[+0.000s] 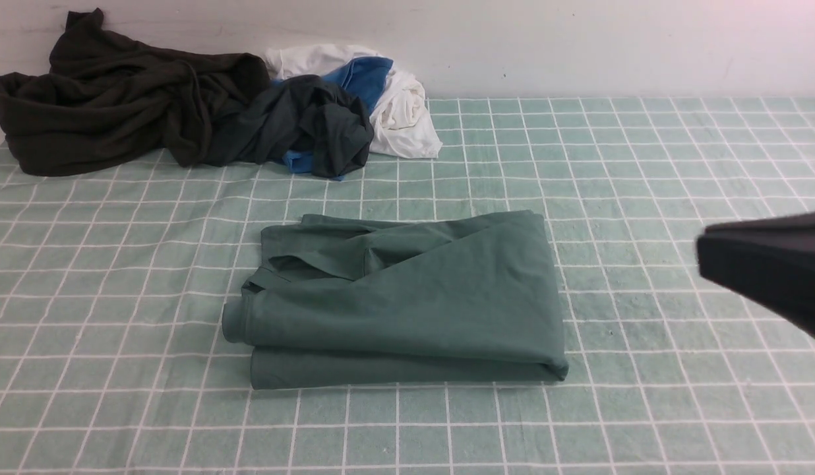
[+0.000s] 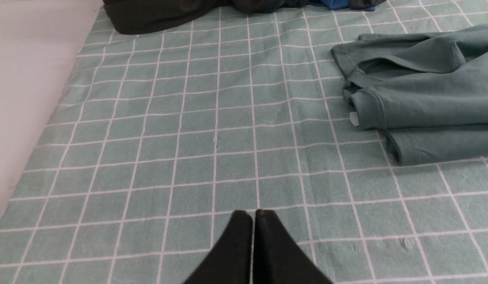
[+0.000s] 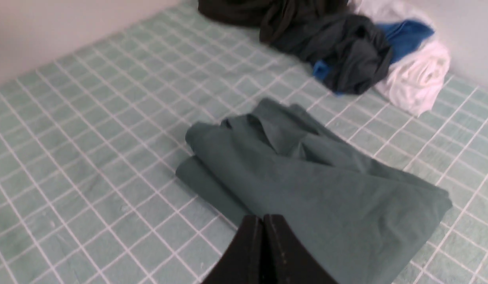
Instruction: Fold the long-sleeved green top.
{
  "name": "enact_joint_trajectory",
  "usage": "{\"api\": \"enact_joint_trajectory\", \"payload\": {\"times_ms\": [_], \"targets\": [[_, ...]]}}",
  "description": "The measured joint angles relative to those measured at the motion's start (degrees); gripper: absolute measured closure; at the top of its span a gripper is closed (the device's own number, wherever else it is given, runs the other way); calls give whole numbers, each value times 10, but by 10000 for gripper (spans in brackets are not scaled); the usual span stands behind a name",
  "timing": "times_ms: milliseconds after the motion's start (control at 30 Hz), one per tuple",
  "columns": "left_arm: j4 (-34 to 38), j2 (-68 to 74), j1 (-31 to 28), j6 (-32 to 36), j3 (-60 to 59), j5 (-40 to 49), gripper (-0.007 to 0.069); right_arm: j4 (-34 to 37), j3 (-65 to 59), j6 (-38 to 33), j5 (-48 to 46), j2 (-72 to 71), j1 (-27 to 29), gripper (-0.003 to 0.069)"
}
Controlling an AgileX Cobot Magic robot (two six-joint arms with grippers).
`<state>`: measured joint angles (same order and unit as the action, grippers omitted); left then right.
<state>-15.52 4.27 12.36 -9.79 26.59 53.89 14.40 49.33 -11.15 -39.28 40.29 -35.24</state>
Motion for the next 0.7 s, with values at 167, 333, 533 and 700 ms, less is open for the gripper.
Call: {"api": "enact_joint_trajectory", "payload": {"times_ms": [167,333,533,700], "targets": [[0,0,0,-1,0,0,627,-23,-68,4,33,-74,0,671],[0,0,0,-4,0,-1,627,-30,-88,4,24,-84,0,672],[0,0,0,-4,0,-1,627,-74,-89,4,3,-84,0,673],[0,0,0,-4,0,-1,627,-73,-89,4,3,-84,0,673]]}}
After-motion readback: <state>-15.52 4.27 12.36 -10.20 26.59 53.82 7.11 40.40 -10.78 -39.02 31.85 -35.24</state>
